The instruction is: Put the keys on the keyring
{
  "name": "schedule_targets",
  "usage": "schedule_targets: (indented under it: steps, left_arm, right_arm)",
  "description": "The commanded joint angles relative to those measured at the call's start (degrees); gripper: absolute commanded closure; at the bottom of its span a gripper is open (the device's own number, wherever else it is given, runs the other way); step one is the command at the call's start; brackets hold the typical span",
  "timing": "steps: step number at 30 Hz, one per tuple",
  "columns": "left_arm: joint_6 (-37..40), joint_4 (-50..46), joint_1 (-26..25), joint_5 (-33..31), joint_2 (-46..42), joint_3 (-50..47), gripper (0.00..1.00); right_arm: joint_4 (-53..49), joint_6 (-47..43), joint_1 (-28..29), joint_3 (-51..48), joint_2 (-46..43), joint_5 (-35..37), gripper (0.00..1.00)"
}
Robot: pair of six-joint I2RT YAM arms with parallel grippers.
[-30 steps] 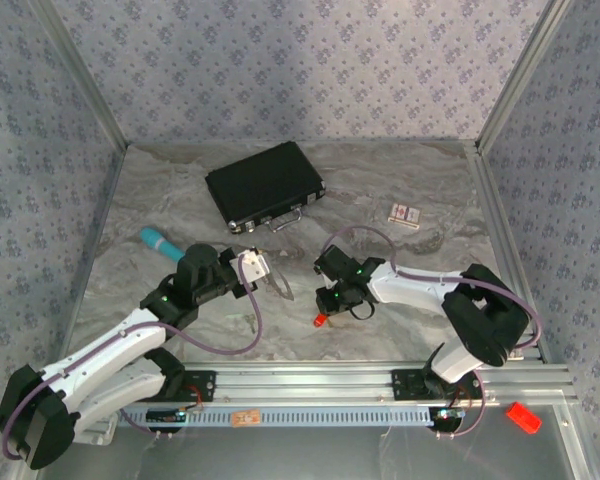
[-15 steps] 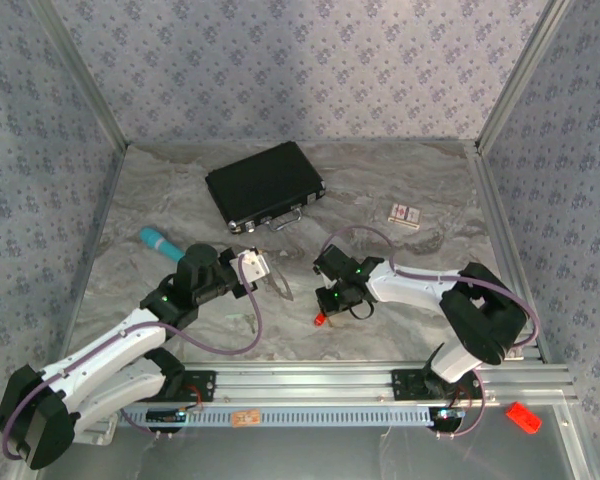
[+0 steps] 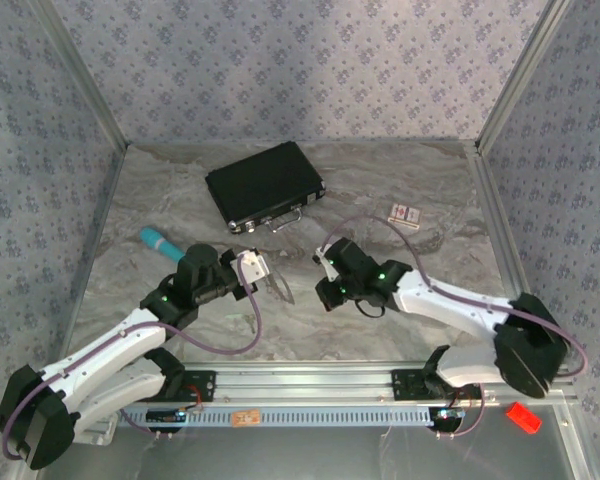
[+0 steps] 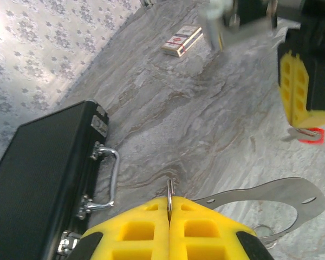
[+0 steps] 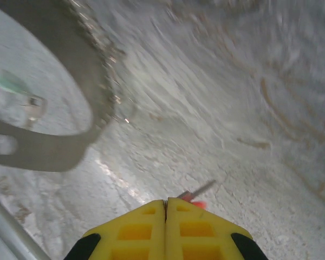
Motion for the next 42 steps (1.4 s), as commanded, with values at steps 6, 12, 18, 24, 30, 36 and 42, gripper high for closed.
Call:
schedule_targets:
  steps: [6,12,18,24,30,36,42]
  left_arm:
    - [-8.0,-3.4,0.5,12.8,4.2,7.2,1.00]
    - [-8.5,-5.0,0.5,18.2,6.5,8.9,1.00]
    - [-7.6,-6.3,0.4,24.5,8.2,9.3,1.00]
    - [-6.5,-8.3,0.4,26.6,8.6,9.4,1.00]
    - [-6.3,-8.6,0.4,27.0,8.8,9.5,1.00]
    - [-6.6,-8.7,0.4,27.8,9.2,9.7,1.00]
    - [-6.9,-8.8,0.4,28.9,9.5,10.0,1.00]
  right_arm:
    - [11.4,-16.0,0.6,-3.9,-11.3,-8.0,1.00]
    - [17.2,-19.0,0.9,-3.3,-12.6,-15.7,1.00]
    - [18.4,-18.4,1.3,-0.8,-10.0,-18.1,1.00]
    - [20.5,-17.7,2.6,-0.7,-9.0,-14.4,1.00]
    - [21.3,-17.1,3.8,-0.5,-8.2,-10.1,1.00]
    - [21.5,-17.3,4.8,-1.1,-8.2,-5.8,1.00]
    - [21.6,-17.7,5.7,-1.0,-7.6,-4.0,1.00]
